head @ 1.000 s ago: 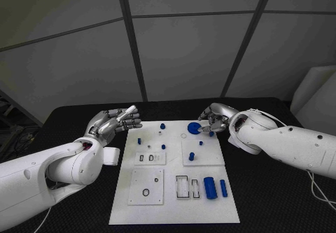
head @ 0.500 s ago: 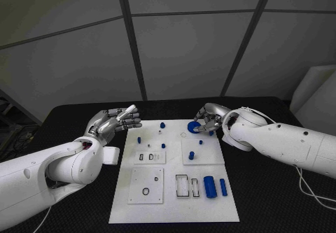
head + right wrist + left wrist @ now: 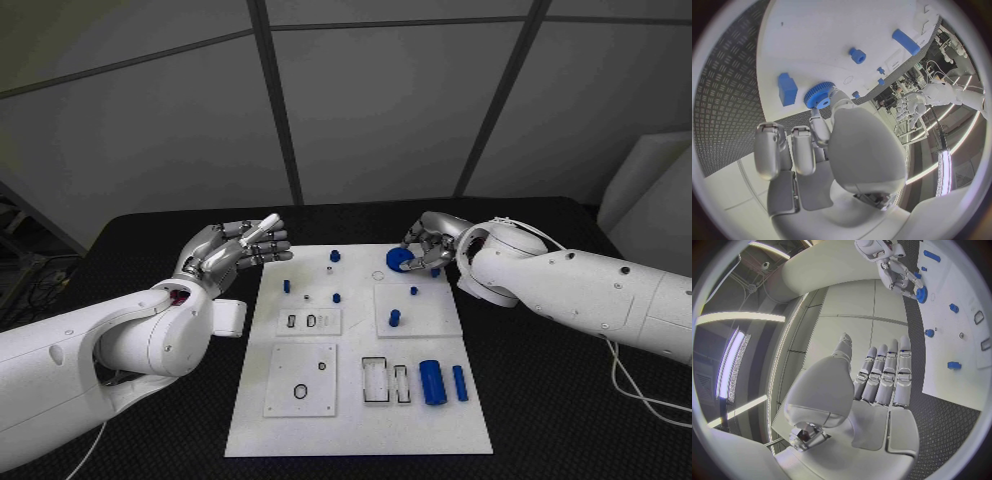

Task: Assemble the parts on the task board

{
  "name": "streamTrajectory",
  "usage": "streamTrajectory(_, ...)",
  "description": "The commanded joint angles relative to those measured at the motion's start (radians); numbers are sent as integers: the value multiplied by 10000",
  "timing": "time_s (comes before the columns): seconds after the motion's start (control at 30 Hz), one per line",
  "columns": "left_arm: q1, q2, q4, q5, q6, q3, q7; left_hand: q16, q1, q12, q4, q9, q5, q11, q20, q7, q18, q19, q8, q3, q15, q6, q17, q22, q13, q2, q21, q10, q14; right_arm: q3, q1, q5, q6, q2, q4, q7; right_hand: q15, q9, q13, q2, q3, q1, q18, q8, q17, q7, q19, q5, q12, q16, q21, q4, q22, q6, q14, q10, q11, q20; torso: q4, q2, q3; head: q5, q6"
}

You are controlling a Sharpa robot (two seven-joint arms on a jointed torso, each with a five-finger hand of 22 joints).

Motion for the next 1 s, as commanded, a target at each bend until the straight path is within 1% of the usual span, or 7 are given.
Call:
streamTrajectory(0.03,9,-1,16,-79,146,8,30,-38,70,-51,-62,3,32,1,37,-3,-197,-56,-55,14,-14,53,17,-9,1,8,-40,82,3,-4,11,-77,286,71,-48,-180,71,15,120,57,23,82,-190,61,723,10,72,52,130,39,70,-1,1146,-35,689,117,-22,13,-1,-2,5,-2,-5)
streamTrajectory(0.13,9,-3,19,-79,154,8,29,-38,70,-51,-62,3,32,1,37,-3,-197,-56,-55,14,-14,53,17,-9,1,8,-40,82,3,-5,11,-201,262,121,-77,-237,69,26,307,133,60,142,-200,116,779,4,106,57,307,66,92,-43,1194,26,696,194,-26,14,9,0,1,-1,-11)
streamTrajectory(0.3,9,-8,19,-79,171,8,23,-43,68,-55,-64,2,33,2,37,1,-196,-55,-59,8,-14,51,17,-10,0,7,-41,81,4,-5,11,-399,121,184,-124,-257,63,44,415,193,85,170,-206,203,806,-13,123,145,401,82,104,-85,1222,142,697,215,-40,12,-6,-3,3,11,-21)
streamTrajectory(0.4,9,-9,18,-79,183,8,22,-49,65,-62,-67,0,32,6,37,7,-195,-53,-65,0,-13,46,18,-11,-1,5,-41,78,4,-5,11,-597,93,206,-132,-300,57,53,497,217,96,178,-217,245,842,-24,160,180,477,97,127,-104,1273,206,702,252,-48,8,-1,-3,3,14,-13)
streamTrajectory(0.8,9,-16,20,-79,214,8,5,-49,65,-62,-67,0,32,6,37,7,-195,-53,-65,0,-13,46,18,-11,-1,5,-41,78,4,-7,9,-1728,-151,256,20,-394,-23,127,1083,445,264,268,-262,545,951,-144,308,304,1022,146,217,-290,1478,827,716,571,-153,-54,2,-4,7,1,-17)
streamTrajectory(0.9,9,-17,18,-79,215,8,0,-62,60,-76,-71,-3,32,13,38,19,-194,-47,-77,-13,-12,38,20,-14,-4,7,-43,71,4,-8,9,-1919,-309,255,83,-387,-60,135,1185,534,416,386,-273,574,976,-189,346,109,1111,157,240,-384,1529,972,720,625,-195,-85,3,-6,6,-2,-15)
streamTrajectory(1.0,9,-17,19,-79,216,8,-4,-62,60,-76,-71,-3,32,13,38,19,-194,-47,-77,-13,-12,38,20,-14,-4,7,-43,71,4,-8,8,-2134,-539,242,172,-369,-90,139,1287,606,578,471,-289,586,1012,-228,396,69,1201,171,270,-458,1597,1095,726,681,-230,-114,-1,-6,7,5,-18)
